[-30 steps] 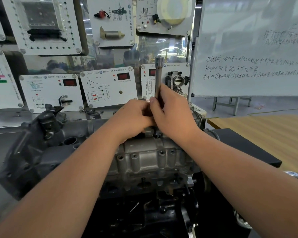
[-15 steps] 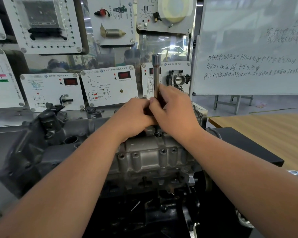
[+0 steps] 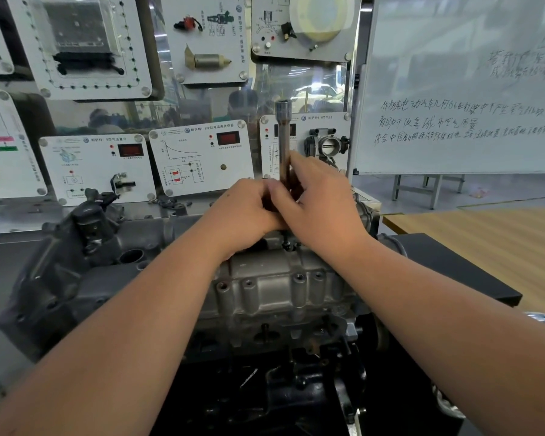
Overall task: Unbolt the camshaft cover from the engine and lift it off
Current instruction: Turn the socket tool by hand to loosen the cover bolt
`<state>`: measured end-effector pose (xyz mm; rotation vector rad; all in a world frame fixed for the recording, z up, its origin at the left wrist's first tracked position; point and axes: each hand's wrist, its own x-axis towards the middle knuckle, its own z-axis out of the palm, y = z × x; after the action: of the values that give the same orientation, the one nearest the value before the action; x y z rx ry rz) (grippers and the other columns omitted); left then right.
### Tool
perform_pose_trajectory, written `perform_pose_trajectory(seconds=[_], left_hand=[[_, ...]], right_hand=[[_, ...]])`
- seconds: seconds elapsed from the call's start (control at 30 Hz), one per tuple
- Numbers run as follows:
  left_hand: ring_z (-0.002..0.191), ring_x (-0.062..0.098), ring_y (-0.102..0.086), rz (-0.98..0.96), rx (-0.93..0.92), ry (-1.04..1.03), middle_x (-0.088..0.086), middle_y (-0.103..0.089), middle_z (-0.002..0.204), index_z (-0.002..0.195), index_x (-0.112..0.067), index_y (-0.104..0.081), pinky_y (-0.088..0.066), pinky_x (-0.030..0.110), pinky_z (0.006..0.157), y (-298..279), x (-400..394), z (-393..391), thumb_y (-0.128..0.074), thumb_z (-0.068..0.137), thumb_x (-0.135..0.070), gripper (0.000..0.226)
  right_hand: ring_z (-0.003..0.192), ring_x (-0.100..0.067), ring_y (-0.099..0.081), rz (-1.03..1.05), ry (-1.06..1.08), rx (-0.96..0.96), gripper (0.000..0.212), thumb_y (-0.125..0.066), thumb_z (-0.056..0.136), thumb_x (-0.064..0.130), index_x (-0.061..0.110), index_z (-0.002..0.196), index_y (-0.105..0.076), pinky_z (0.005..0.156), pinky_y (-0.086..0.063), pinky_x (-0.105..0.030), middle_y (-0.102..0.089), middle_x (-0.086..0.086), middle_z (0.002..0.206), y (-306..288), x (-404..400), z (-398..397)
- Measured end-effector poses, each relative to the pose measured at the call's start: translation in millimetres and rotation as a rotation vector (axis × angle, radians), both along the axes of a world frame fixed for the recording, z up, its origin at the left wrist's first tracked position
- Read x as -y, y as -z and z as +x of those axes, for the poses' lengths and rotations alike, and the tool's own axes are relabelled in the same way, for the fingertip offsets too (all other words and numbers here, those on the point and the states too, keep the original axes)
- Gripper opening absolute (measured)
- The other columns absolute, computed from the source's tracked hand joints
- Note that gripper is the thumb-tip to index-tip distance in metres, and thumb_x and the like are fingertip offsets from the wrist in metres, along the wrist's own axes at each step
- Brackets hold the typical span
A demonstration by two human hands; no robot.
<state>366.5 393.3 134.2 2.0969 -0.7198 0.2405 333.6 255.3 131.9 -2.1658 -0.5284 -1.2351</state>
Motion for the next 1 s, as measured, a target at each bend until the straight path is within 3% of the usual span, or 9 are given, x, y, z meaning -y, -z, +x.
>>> perform_pose_trajectory(seconds=[0.07, 0.2, 0.3, 0.37, 0.47, 0.53, 0.67, 0.77, 1.0], left_hand=[[0.064, -0.002, -0.066, 0.005, 0.002, -0.013, -0.016, -0.073, 0.071, 0.073, -0.050, -0.071, -0.050, 0.030, 0.067, 0.5, 0.8, 1.9, -0.072, 0.048, -0.044, 0.026], [0.071, 0.003, -0.069, 0.004, -0.003, -0.025, -0.015, -0.074, 0.074, 0.077, -0.049, -0.072, -0.059, 0.037, 0.074, 0.6, 1.4, 1.9, -0.066, 0.045, -0.053, 0.033], [0.076, 0.018, -0.074, 0.006, -0.023, -0.001, -0.008, -0.075, 0.074, 0.080, -0.044, -0.074, -0.062, 0.050, 0.082, 0.2, 0.7, 1.1, -0.064, 0.044, -0.051, 0.038], [0.074, 0.017, -0.073, 0.013, -0.019, 0.003, -0.007, -0.075, 0.073, 0.082, -0.042, -0.074, -0.061, 0.052, 0.082, 0.0, 0.4, 0.7, -0.067, 0.045, -0.049, 0.037], [0.076, 0.008, -0.073, 0.021, 0.016, -0.020, -0.013, -0.076, 0.076, 0.080, -0.048, -0.072, -0.061, 0.046, 0.083, 0.2, 0.6, 1.9, -0.073, 0.055, -0.042, 0.026], [0.073, 0.006, -0.072, 0.013, 0.022, -0.020, -0.014, -0.075, 0.074, 0.076, -0.050, -0.072, -0.061, 0.043, 0.081, 0.4, 0.7, 2.4, -0.073, 0.056, -0.041, 0.022], [0.077, 0.018, -0.073, -0.006, -0.007, -0.045, -0.005, -0.075, 0.075, 0.082, -0.039, -0.073, -0.061, 0.050, 0.080, 0.7, 1.5, 2.4, -0.070, 0.049, -0.048, 0.035], [0.083, 0.029, -0.075, -0.012, -0.025, -0.033, -0.001, -0.077, 0.077, 0.085, -0.032, -0.075, -0.059, 0.058, 0.085, 1.1, 1.4, 3.1, -0.075, 0.057, -0.036, 0.028], [0.077, 0.005, -0.072, -0.027, -0.004, 0.013, -0.014, -0.076, 0.078, 0.077, -0.047, -0.073, -0.059, 0.039, 0.080, 1.0, 1.4, 2.0, -0.078, 0.054, -0.037, 0.026]], right_hand=[[0.073, -0.014, -0.047, -0.001, -0.009, -0.013, 0.016, -0.067, 0.095, 0.019, 0.006, 0.104, -0.064, 0.065, -0.035, -0.009, -0.055, 0.002, 0.080, -0.8, 0.2, -0.5], [0.067, -0.019, -0.048, 0.030, -0.016, -0.023, 0.016, -0.062, 0.095, 0.012, 0.003, 0.083, -0.057, 0.060, -0.037, -0.018, -0.056, -0.004, 0.073, -0.6, 3.0, -0.3], [0.063, -0.020, -0.048, 0.048, -0.030, -0.055, 0.021, -0.059, 0.095, 0.012, 0.000, 0.078, -0.054, 0.058, -0.038, -0.029, -0.056, -0.010, 0.069, 0.3, 4.2, 1.9], [0.059, -0.015, -0.043, 0.037, -0.020, -0.054, 0.024, -0.059, 0.095, 0.012, 0.004, 0.075, -0.050, 0.055, -0.034, -0.023, -0.052, -0.006, 0.065, -0.3, 3.7, 2.2], [0.066, -0.014, -0.047, 0.021, -0.023, -0.041, 0.013, -0.063, 0.096, 0.018, 0.005, 0.095, -0.062, 0.060, -0.034, -0.016, -0.054, 0.001, 0.073, -1.0, 2.6, 1.1], [0.075, -0.016, -0.053, 0.010, -0.030, -0.030, 0.022, -0.066, 0.096, 0.019, 0.004, 0.112, -0.065, 0.066, -0.037, -0.021, -0.060, -0.002, 0.082, -1.1, 2.5, 0.3], [0.068, -0.023, -0.049, -0.001, -0.001, -0.008, 0.015, -0.062, 0.095, 0.012, 0.000, 0.087, -0.058, 0.060, -0.033, -0.029, -0.057, -0.009, 0.074, -0.2, 3.5, 1.1], [0.069, -0.024, -0.051, 0.034, -0.009, -0.049, 0.018, -0.059, 0.094, 0.012, -0.002, 0.083, -0.056, 0.063, -0.041, -0.034, -0.059, -0.012, 0.075, -0.1, 5.1, 3.3], [0.075, -0.023, -0.055, 0.038, -0.027, -0.028, 0.020, -0.066, 0.095, 0.017, 0.000, 0.087, -0.059, 0.067, -0.043, -0.029, -0.062, -0.008, 0.079, -1.5, 3.2, 0.4]])
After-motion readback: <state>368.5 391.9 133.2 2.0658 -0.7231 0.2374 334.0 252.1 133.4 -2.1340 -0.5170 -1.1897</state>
